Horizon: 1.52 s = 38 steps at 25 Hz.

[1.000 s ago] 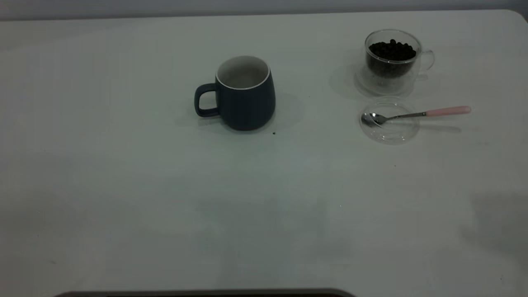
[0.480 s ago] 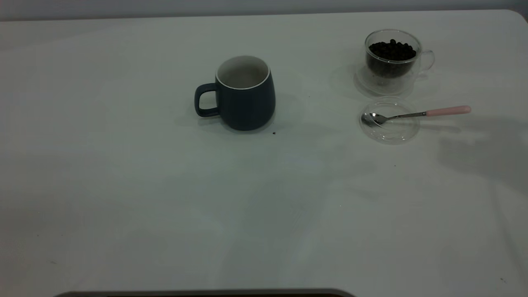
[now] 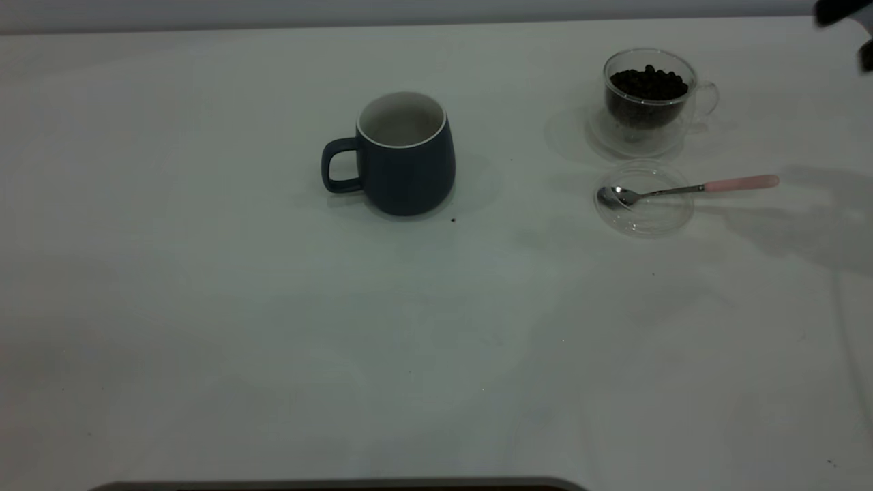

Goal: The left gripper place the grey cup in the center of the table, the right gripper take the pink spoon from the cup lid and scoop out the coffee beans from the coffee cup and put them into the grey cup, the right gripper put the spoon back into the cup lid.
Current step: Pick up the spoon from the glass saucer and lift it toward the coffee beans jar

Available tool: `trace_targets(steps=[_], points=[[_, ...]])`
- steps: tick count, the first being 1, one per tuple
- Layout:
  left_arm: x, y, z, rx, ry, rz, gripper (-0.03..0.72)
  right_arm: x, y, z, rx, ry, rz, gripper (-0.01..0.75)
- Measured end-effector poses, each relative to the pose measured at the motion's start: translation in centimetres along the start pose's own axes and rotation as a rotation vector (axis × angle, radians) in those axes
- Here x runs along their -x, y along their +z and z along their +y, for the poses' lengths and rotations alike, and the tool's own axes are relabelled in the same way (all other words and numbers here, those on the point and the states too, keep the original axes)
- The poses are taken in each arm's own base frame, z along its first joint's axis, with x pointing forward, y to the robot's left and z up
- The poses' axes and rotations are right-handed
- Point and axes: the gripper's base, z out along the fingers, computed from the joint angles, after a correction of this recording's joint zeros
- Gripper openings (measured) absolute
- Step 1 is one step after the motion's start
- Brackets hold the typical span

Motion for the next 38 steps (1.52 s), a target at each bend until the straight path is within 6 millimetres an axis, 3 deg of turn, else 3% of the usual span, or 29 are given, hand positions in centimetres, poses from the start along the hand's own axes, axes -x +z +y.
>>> trace_targets(steps=[6,21,38], points=[[0.0,0.0,0.0,0.0,-0.001,0.0,0.569,-0.4,4.2,-3.2,-0.01,0.051,0.039,0.564],[0.0,0.0,0.0,0.0,-0.001,0.0,0.569,-0.3,9.3,-7.1,-0.039,0.076,0.083,0.564],[0.0,0.0,0.0,0.0,0.002,0.0,0.569,-0.4,12.1,-8.1,0.075,0.081,0.072,0.56]])
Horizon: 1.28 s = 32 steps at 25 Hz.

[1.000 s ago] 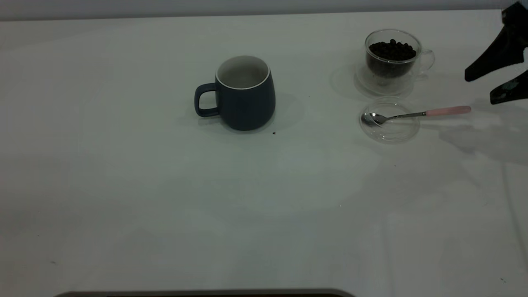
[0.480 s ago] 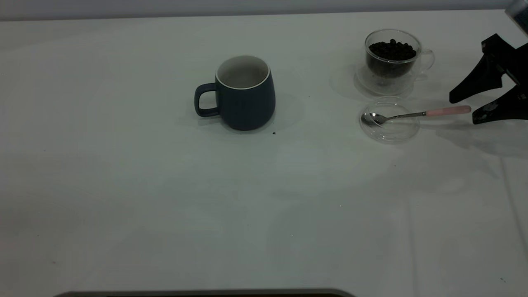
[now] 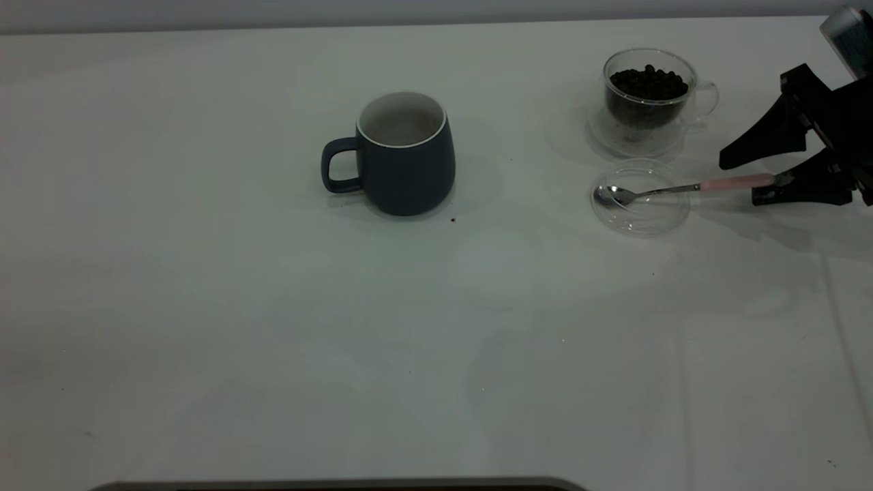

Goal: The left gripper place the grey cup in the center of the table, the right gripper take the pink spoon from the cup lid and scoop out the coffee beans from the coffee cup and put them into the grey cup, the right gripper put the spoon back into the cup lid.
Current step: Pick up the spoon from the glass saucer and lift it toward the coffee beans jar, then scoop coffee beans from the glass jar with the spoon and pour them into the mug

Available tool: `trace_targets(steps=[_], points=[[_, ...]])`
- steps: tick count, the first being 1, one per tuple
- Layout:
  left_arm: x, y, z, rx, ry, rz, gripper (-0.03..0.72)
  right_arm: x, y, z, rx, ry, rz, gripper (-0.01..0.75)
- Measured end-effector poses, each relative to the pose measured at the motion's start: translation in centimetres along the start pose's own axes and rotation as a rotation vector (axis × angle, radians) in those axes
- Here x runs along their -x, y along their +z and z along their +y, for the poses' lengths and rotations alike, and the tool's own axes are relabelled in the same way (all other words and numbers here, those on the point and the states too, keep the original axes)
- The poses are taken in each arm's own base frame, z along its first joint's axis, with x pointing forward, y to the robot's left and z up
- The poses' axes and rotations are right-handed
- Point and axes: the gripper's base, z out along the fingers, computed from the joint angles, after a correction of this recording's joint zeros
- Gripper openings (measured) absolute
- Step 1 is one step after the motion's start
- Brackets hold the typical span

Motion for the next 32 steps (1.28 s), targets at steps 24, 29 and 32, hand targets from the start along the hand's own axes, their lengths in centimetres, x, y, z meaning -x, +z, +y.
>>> trace_targets(steps=[24,29,32], points=[[0.0,0.0,0.0,0.0,-0.001,0.0,0.569,0.1,-1.6,3.0,0.035,-0.134,0.052,0.116],[0.0,0.0,0.0,0.0,-0.004,0.0,0.569,0.8,-4.6,5.4,-0.001,-0.206,0.047,0.114],[0.0,0.0,0.0,0.0,-0.004,0.0,0.569,1.1,-6.9,7.4,0.004,-0.253,0.015,0.114]])
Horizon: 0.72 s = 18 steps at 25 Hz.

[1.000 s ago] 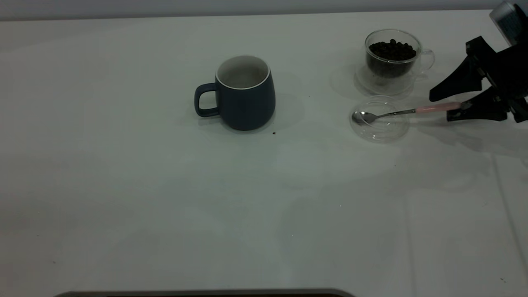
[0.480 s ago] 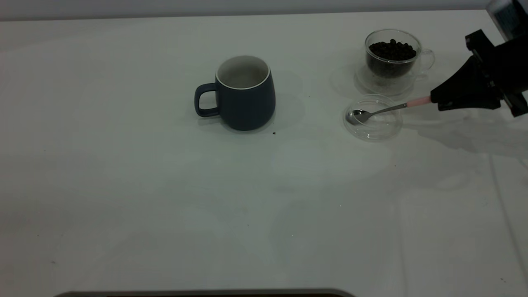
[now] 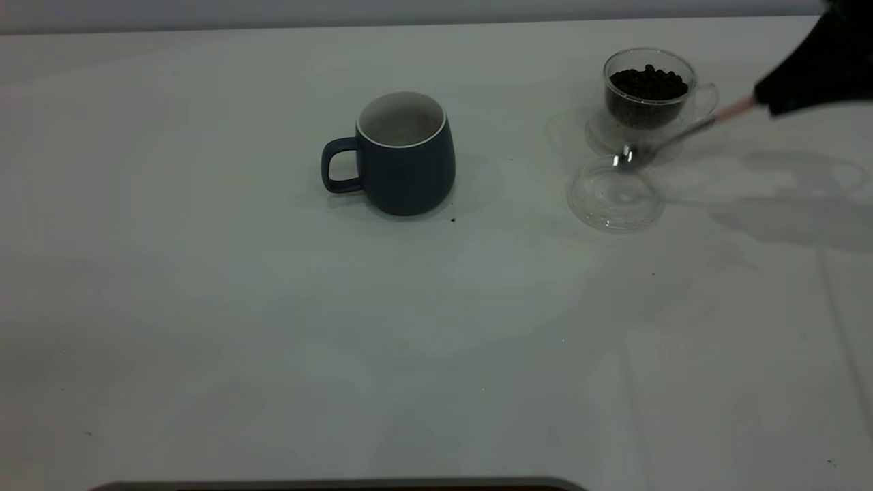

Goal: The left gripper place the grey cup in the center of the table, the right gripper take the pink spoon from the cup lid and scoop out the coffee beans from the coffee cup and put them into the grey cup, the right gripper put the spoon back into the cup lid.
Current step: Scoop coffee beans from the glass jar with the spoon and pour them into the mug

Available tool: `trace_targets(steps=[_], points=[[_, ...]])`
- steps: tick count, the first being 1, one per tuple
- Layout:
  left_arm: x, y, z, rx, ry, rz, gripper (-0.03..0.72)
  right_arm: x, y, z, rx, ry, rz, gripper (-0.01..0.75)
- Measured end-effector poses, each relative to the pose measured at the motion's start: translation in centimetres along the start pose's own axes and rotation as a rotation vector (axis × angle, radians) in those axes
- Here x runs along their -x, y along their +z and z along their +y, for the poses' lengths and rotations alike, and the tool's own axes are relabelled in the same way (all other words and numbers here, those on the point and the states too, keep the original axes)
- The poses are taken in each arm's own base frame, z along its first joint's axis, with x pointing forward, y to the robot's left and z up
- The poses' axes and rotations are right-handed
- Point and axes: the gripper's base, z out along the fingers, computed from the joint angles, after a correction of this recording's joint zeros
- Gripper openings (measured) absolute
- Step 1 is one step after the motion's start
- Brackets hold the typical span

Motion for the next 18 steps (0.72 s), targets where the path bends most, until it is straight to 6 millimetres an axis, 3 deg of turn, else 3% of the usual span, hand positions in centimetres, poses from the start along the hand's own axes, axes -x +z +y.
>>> trace_targets(steps=[5,7,18], points=[[0.0,0.0,0.0,0.0,0.0,0.0,0.569,1.6,-3.7,3.1,-0.061,-0.104,-0.132,0.114],[0.0,0.0,0.0,0.0,0.0,0.0,0.569,2.1,-4.0,3.5,-0.107,-0.141,-0.175,0.114],[0.0,0.0,0.0,0.0,0.0,0.0,0.569,2.6,-0.7,2.9,-0.265,-0.231,-0.212,0.114]])
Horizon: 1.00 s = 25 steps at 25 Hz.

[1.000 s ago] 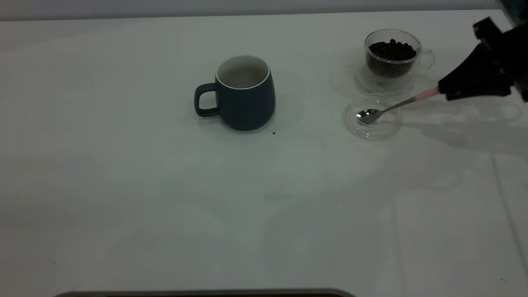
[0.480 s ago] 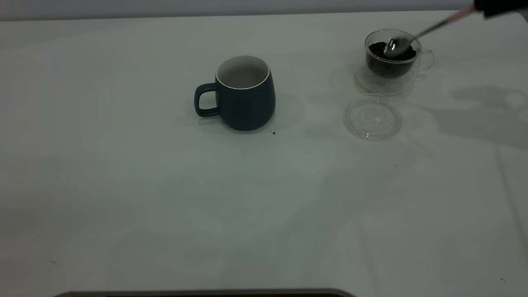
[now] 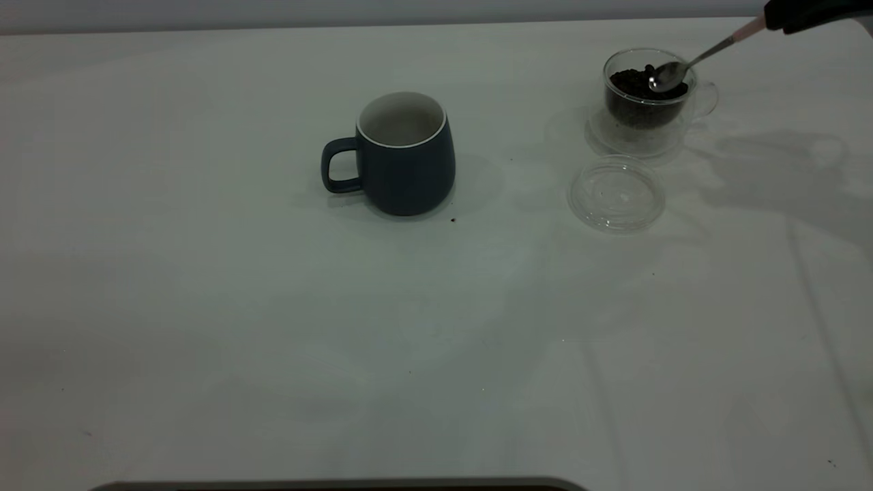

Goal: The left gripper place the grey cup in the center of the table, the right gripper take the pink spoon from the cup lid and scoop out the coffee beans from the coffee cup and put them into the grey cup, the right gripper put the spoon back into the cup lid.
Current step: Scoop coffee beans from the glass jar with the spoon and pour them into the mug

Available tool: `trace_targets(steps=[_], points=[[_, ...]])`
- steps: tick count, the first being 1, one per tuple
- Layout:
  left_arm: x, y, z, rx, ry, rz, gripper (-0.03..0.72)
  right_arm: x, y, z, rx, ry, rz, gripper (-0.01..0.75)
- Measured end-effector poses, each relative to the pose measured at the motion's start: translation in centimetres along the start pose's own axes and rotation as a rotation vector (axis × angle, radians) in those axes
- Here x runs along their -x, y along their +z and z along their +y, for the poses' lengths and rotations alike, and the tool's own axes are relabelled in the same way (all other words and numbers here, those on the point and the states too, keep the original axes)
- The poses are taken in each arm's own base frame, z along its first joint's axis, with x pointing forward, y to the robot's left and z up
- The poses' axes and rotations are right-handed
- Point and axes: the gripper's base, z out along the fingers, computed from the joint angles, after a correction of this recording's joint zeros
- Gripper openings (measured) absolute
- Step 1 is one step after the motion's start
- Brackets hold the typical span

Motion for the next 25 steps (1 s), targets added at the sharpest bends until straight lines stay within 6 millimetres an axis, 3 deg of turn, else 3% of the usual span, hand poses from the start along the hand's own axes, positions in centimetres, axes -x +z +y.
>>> trace_targets(steps=[16,25], points=[[0.0,0.0,0.0,0.0,0.003,0.001,0.569,-1.3,2.8,-0.6,0.088,0.172,0.011,0.114],[0.0,0.0,0.0,0.0,0.003,0.001,0.569,-2.8,3.1,-3.6,0.22,0.365,0.014,0.114]])
